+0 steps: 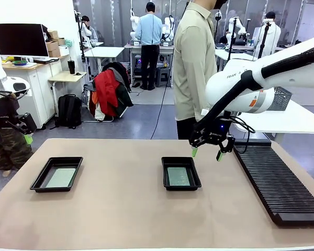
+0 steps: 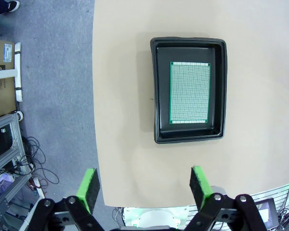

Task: Inspect and transfer BCBs to ESD trays.
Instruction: Pick up the Blank PCB from the PCB Rack and place it in the right ESD tray, then pick up the ESD tray and place it on the left side of the table.

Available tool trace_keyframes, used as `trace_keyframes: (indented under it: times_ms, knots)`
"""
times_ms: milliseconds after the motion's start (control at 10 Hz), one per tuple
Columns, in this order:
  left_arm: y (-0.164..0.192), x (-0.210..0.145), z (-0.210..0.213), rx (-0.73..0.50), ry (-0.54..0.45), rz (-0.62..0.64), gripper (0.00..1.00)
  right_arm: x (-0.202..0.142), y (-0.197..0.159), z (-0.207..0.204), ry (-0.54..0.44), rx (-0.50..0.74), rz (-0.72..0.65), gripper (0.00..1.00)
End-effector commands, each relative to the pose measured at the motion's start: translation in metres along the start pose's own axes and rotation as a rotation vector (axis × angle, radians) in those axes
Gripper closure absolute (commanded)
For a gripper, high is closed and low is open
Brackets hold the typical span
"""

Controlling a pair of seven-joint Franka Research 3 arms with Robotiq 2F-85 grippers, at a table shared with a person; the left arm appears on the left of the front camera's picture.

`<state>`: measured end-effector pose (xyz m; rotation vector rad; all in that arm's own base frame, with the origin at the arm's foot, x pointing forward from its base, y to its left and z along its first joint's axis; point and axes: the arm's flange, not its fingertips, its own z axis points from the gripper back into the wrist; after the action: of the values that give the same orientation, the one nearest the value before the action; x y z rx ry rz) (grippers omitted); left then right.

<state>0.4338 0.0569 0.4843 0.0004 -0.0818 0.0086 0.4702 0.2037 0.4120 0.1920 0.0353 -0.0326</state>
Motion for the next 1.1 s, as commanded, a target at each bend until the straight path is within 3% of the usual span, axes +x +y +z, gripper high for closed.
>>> trace_keyframes:
  times_ms: [0,100,1000]
  knots:
    - [-0.0001,0.0007,-0.0026,-0.001,-0.010,0.003,0.00,0.0047,0.0016,0.0027,-0.006,-0.046,-0.016,0.00]
    - [-0.0001,0.0007,-0.0026,-0.001,-0.010,0.003,0.00,0.0000,0.0000,0.0000,0.000,0.000,0.000,0.00]
    - [-0.0001,0.0007,-0.0026,-0.001,-0.010,0.003,0.00,0.0000,0.0000,0.0000,0.000,0.000,0.000,0.00]
